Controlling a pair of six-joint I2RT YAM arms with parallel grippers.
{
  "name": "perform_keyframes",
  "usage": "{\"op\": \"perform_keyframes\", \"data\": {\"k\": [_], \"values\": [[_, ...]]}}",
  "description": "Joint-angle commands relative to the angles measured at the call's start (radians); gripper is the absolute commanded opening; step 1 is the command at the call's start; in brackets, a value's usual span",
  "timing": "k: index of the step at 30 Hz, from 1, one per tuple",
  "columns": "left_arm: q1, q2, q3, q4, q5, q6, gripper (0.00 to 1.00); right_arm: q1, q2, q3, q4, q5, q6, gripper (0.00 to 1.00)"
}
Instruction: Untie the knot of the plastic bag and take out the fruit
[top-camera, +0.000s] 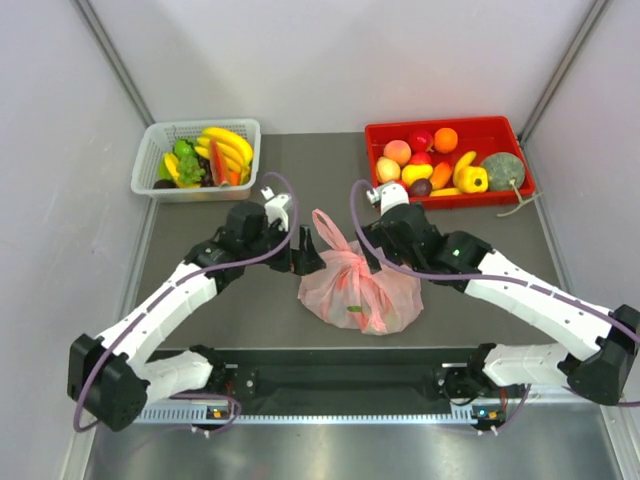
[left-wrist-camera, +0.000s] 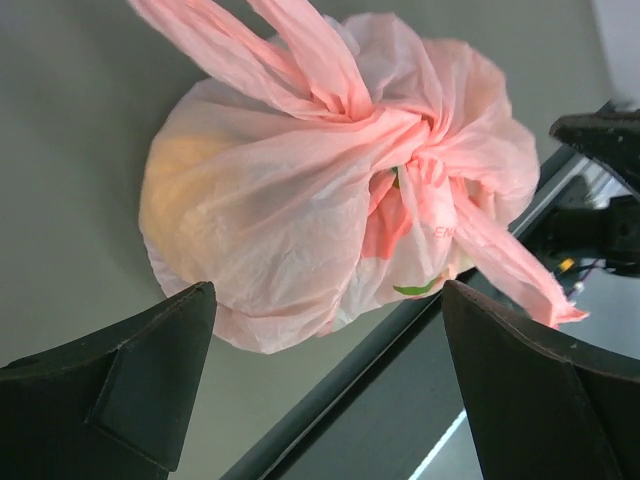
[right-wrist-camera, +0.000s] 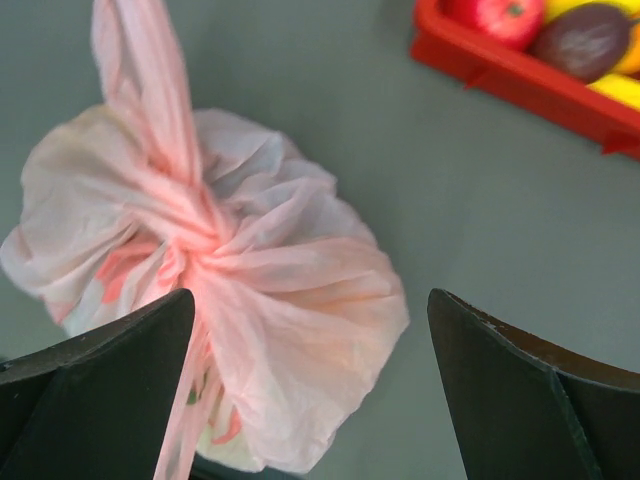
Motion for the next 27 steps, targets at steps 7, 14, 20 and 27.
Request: {"op": "perform_keyframes", "data": {"k": [7,14,20,27], "values": [[-0.198,0.152,0.057,0.144,-0.216,0.098,0.99,-0.021,-0.023,-0.134,0.054,-0.222,-0.007,1.00],[-0.249,0.238,0.054,0.229,-0.297,0.130,0.95,-0.064,-0.003,-0.217,0.143,-0.276,0.013,0.76],[-0.254,0.267,0.029,0.283,-0.262,0.135,0.40,-0.076,-0.039,-0.227,0.178,-0.279,0.030,0.37],[-0.254,0.253,0.014,0.293,-0.266,0.123,0.00,-0.089,-0.084,-0.230,0.174,-0.279,0.042,0.22]]}}
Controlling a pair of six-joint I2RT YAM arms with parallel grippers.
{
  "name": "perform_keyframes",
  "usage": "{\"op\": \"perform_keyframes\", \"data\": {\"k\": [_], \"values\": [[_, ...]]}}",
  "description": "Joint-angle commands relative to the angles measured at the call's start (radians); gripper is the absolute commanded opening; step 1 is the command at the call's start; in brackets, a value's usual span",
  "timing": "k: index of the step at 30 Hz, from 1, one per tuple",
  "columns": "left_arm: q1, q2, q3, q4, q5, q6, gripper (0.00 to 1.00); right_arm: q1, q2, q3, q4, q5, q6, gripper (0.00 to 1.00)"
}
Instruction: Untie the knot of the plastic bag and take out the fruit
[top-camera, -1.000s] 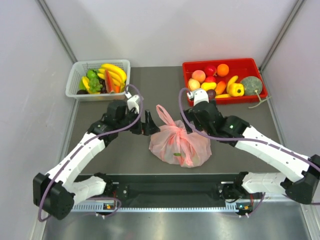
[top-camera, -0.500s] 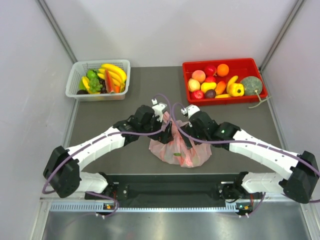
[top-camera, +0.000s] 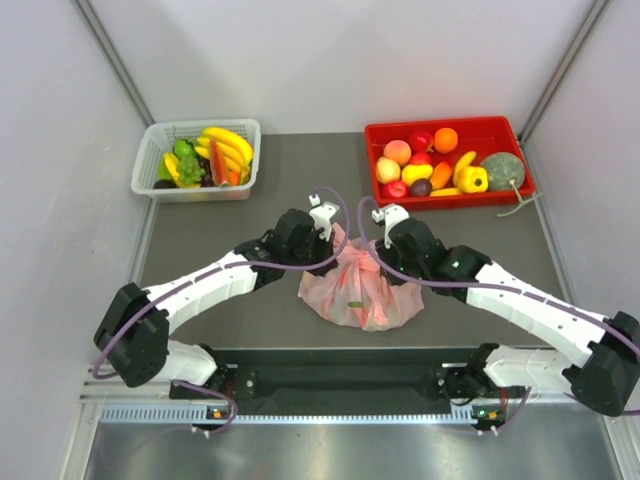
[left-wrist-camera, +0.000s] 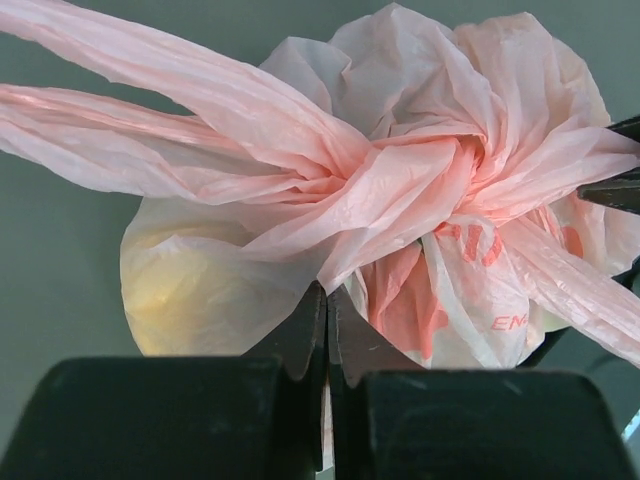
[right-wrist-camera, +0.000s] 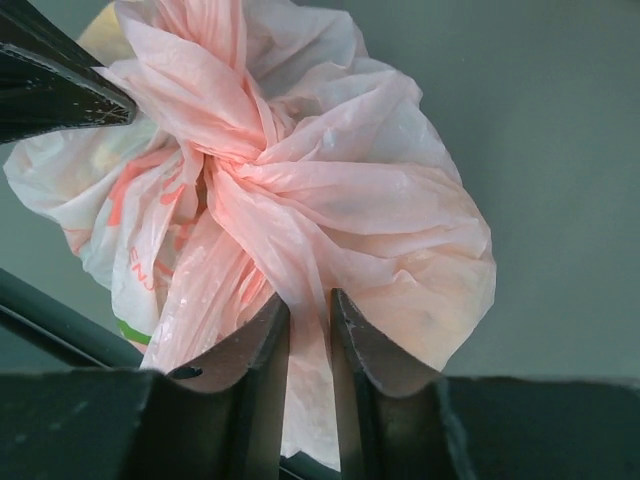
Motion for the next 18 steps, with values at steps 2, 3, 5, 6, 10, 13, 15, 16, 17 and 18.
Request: {"op": "perform_keyframes", "data": {"k": [2,3,5,6,10,13,15,16,17,18], "values": [[-0.003,-0.048,-0.023,0.062,-0.033,-0.001,0.00,-0.026,-0.055,-0.005,0.060,0.028,0.043,0.19],[-0.003,-0.061,-0.028,0.047,-0.094,0.004,0.00,-0.032,-0.063,-0.016,0.057,0.051,0.063,0.12],[-0.003,-0.102,-0.031,-0.028,-0.194,0.013,0.00,-0.065,-0.098,-0.031,0.034,0.124,0.132,0.03],[0.000,-0.117,-0.039,-0.047,-0.275,0.030,0.00,-0.082,-0.115,-0.051,0.023,0.154,0.162,0.00],[0.003,-0.226,-0.076,-0.071,-0.423,0.019,0.00,-0.162,-0.213,-0.108,-0.035,0.260,0.275,0.00],[0.013,-0.248,-0.062,-0.134,-0.490,0.007,0.00,-0.217,-0.279,-0.129,-0.087,0.303,0.326,0.00],[0.020,-0.256,-0.053,-0.175,-0.509,0.004,0.00,-0.243,-0.311,-0.123,-0.146,0.353,0.358,0.00],[0.021,-0.265,-0.054,-0.183,-0.518,0.001,0.00,-0.251,-0.322,-0.122,-0.164,0.367,0.379,0.00],[0.021,-0.271,-0.056,-0.189,-0.524,-0.001,0.00,-0.254,-0.342,-0.120,-0.173,0.384,0.386,0.00],[0.023,-0.274,-0.056,-0.197,-0.532,-0.007,0.00,-0.257,-0.350,-0.120,-0.184,0.384,0.390,0.05]]}}
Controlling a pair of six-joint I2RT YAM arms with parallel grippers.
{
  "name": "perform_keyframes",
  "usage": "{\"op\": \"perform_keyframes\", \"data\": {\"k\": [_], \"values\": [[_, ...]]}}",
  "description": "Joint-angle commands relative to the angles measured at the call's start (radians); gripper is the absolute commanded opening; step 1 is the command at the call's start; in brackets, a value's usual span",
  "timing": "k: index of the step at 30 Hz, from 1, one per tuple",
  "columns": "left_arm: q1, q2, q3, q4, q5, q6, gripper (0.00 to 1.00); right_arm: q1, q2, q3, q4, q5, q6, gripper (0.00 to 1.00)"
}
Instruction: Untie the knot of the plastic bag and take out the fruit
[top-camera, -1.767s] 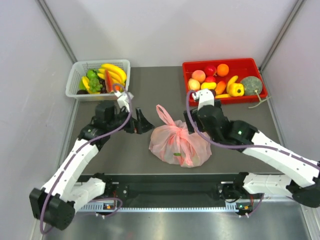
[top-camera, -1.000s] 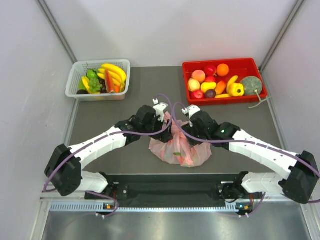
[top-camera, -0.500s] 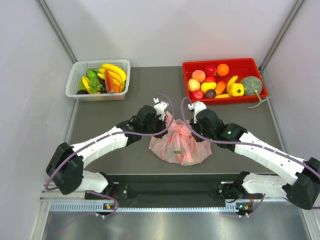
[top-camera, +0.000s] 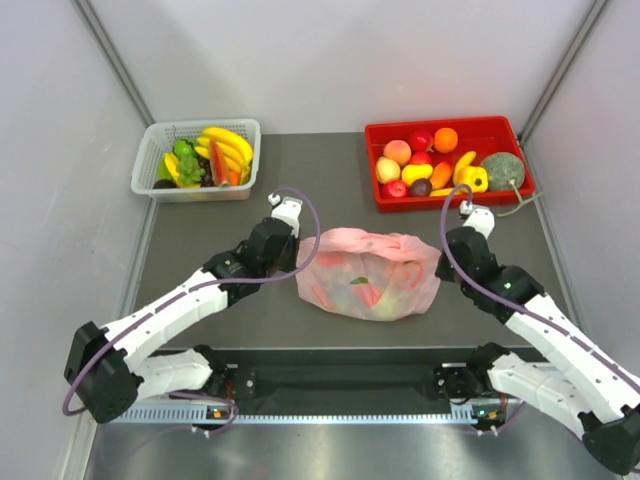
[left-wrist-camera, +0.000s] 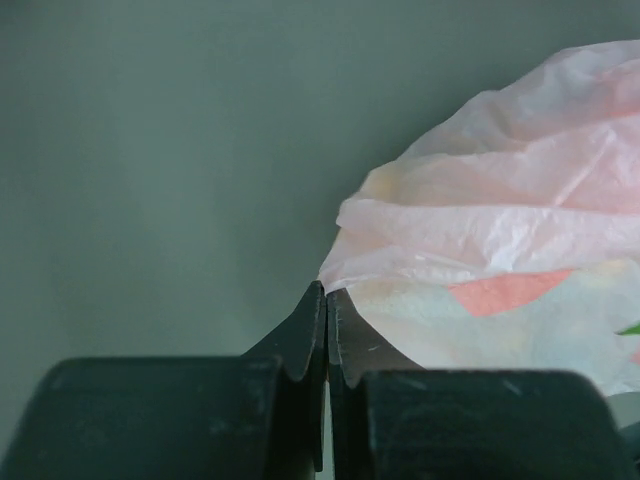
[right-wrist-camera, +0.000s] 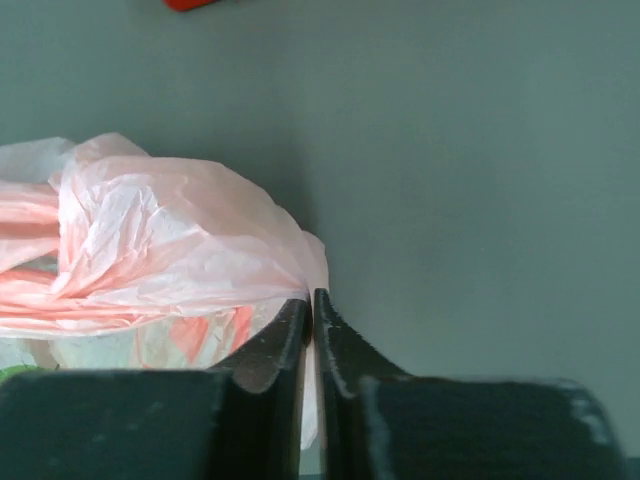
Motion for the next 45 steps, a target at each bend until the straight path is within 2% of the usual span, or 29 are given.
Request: {"op": "perform_keyframes", "data": {"k": [1,3,4,5,6,8,9,11,15,19,24,26,28,29,31,32,35,38,45], "values": [[0.009,-0.032,0.008,-0.056,-0.110,-0.011,0.00,-0.025,-0.046,0.011,-0.071,0.099,0.062,0.09],[0.017,-0.035,0.009,-0.067,-0.124,-0.020,0.00,-0.027,-0.060,0.018,-0.068,0.047,0.044,0.17],[0.019,-0.035,0.009,-0.070,-0.119,-0.020,0.00,-0.025,-0.065,0.020,-0.029,-0.002,-0.026,0.22],[0.019,-0.037,0.011,-0.066,-0.081,-0.018,0.00,-0.025,-0.079,0.022,0.005,-0.142,-0.074,0.28],[0.019,-0.038,0.009,-0.059,-0.053,-0.017,0.00,-0.025,-0.089,0.025,0.033,-0.220,-0.114,0.43],[0.020,-0.049,0.002,-0.018,0.037,-0.012,0.00,-0.025,-0.097,0.037,0.082,-0.414,-0.212,0.57],[0.019,-0.052,-0.002,-0.004,0.051,-0.015,0.00,-0.020,-0.094,0.063,0.082,-0.455,-0.240,0.67],[0.019,-0.049,-0.002,0.028,0.074,-0.026,0.00,-0.005,-0.071,0.097,0.053,-0.507,-0.307,0.73],[0.019,-0.014,0.026,0.030,0.128,-0.027,0.00,0.068,-0.013,0.181,0.012,-0.465,-0.372,0.78],[0.017,-0.005,0.048,0.033,0.146,-0.032,0.00,0.263,0.081,0.230,-0.002,-0.223,-0.393,0.80],[0.019,-0.012,0.071,0.016,0.145,-0.032,0.00,0.409,0.275,0.296,-0.021,-0.017,-0.378,0.81],[0.019,-0.018,0.081,0.011,0.140,-0.030,0.00,0.435,0.337,0.314,-0.019,0.054,-0.358,0.80],[0.020,-0.029,0.081,0.005,0.136,-0.029,0.00,0.438,0.380,0.321,-0.010,0.167,-0.308,0.70],[0.019,-0.032,0.081,0.002,0.133,-0.029,0.00,0.437,0.389,0.322,-0.012,0.216,-0.286,0.55],[0.019,-0.041,0.078,-0.009,0.122,-0.024,0.00,0.429,0.401,0.322,-0.030,0.334,-0.222,0.41],[0.019,-0.044,0.077,-0.010,0.108,-0.021,0.00,0.423,0.400,0.322,-0.042,0.364,-0.199,0.28],[0.019,-0.057,0.068,-0.032,0.081,-0.017,0.00,0.389,0.339,0.301,-0.074,0.425,-0.113,0.07],[0.019,-0.075,0.052,-0.044,0.022,-0.012,0.00,0.336,0.232,0.253,-0.085,0.424,-0.070,0.00],[0.051,-0.089,0.041,-0.076,-0.120,-0.037,0.00,0.113,-0.020,0.140,-0.119,0.277,-0.001,0.00]]}}
